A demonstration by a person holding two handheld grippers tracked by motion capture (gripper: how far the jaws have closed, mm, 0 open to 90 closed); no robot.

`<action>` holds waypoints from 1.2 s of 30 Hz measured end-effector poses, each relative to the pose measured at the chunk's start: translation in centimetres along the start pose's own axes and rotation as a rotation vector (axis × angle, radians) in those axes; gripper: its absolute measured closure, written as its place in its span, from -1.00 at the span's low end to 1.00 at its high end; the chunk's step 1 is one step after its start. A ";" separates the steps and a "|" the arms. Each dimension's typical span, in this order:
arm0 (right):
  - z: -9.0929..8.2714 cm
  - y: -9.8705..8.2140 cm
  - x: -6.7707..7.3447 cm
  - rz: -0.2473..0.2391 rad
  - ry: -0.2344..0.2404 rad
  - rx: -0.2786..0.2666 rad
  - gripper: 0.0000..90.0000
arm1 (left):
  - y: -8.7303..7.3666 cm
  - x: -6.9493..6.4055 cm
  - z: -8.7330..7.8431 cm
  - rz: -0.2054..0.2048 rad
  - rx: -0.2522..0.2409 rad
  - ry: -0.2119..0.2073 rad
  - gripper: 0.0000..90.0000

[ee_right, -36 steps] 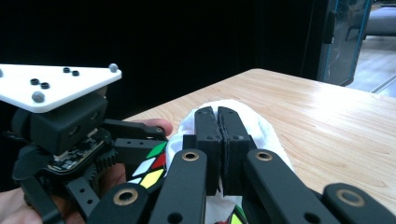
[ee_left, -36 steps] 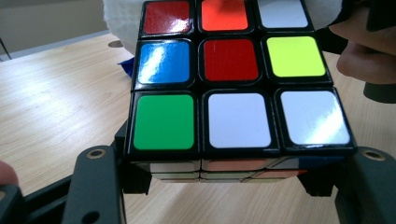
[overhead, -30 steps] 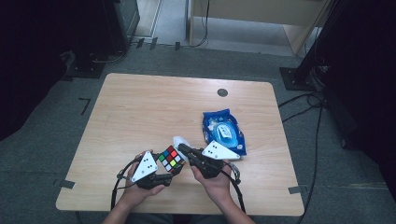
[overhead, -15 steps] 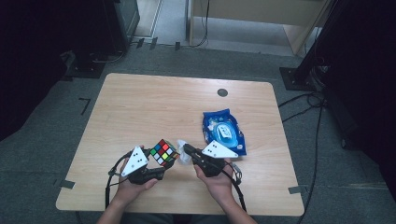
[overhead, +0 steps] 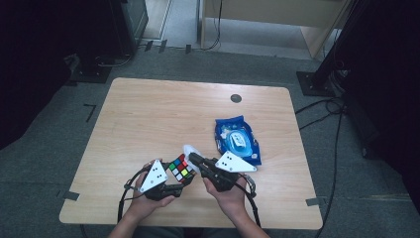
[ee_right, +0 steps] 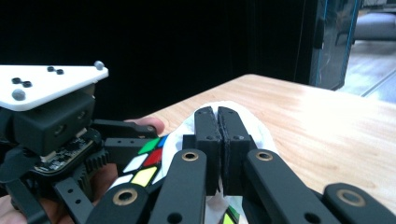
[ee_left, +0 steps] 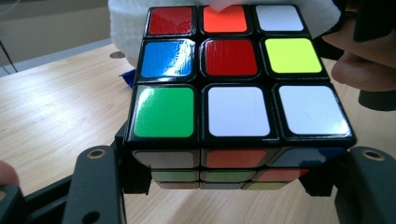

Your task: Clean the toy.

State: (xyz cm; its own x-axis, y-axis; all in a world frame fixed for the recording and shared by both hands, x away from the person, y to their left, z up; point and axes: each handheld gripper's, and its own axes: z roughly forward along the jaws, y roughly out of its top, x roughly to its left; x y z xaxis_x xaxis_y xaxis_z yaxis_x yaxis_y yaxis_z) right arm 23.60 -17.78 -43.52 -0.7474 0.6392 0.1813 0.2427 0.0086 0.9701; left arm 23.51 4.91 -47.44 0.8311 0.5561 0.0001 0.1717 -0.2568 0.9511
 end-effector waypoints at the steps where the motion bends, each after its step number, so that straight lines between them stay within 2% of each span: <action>1: 0.1 -0.2 -0.1 -0.007 -0.008 0.012 0.98 | 0.1 0.1 -0.1 -0.006 -0.007 0.001 -0.24; 4: 0.4 -1.1 -0.5 0.004 -0.036 0.030 0.98 | 0.3 0.4 -0.5 -0.006 -0.014 0.009 -0.24; 8: 1.2 -2.8 -1.6 -0.013 -0.088 0.117 0.98 | 0.5 0.9 -1.0 -0.017 -0.033 0.025 -0.24; 10: 1.4 -3.8 -2.6 -0.022 -0.137 0.156 0.98 | 0.6 1.2 -1.2 -0.022 -0.030 0.042 -0.24; 11: 1.4 -4.1 -3.2 -0.010 -0.161 0.175 0.98 | 0.5 1.4 -1.3 -0.024 -0.029 0.049 -0.24; 14: 0.9 -4.4 -4.8 0.022 -0.235 0.184 0.95 | 0.3 2.0 -1.3 -0.045 -0.006 0.057 -0.24; 15: 0.6 -4.3 -5.2 0.026 -0.245 0.180 0.92 | 0.2 2.2 -1.3 -0.054 0.005 0.056 -0.24; 17: 0.2 -3.9 -5.7 0.033 -0.224 0.144 0.76 | 0.0 2.5 -1.2 -0.063 0.017 0.064 -0.24; 19: 0.0 -3.4 -5.9 -0.005 -0.205 0.136 0.59 | 0.0 2.7 -1.2 -0.065 0.020 0.066 -0.24; 21: -0.2 -3.2 -5.9 -0.013 -0.165 0.118 0.51 | 0.1 2.8 -1.3 -0.071 0.020 0.069 -0.24; 28: -0.2 -2.2 -4.8 0.022 -0.120 0.074 0.26 | -0.1 2.7 -0.9 -0.070 0.038 0.085 -0.24; 31: -0.1 -1.6 -3.9 -0.005 -0.092 0.062 0.22 | 0.0 2.7 -0.9 -0.071 0.039 0.085 -0.24; 34: 0.1 -1.6 -3.5 -0.017 -0.087 0.077 0.22 | 0.0 2.9 -1.1 -0.080 0.035 0.086 -0.24; 36: 0.3 -2.0 -3.6 -0.003 -0.072 0.090 0.38 | 0.0 3.0 -1.2 -0.083 0.034 0.089 -0.24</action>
State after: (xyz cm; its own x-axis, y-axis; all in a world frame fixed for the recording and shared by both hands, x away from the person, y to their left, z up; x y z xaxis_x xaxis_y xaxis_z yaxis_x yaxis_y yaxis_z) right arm 25.94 -19.88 -46.10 -0.7025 0.6926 0.1635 0.2978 0.0774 0.9515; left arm 25.36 7.56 -47.05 0.7634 0.6440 -0.0493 0.2571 -0.2330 0.9379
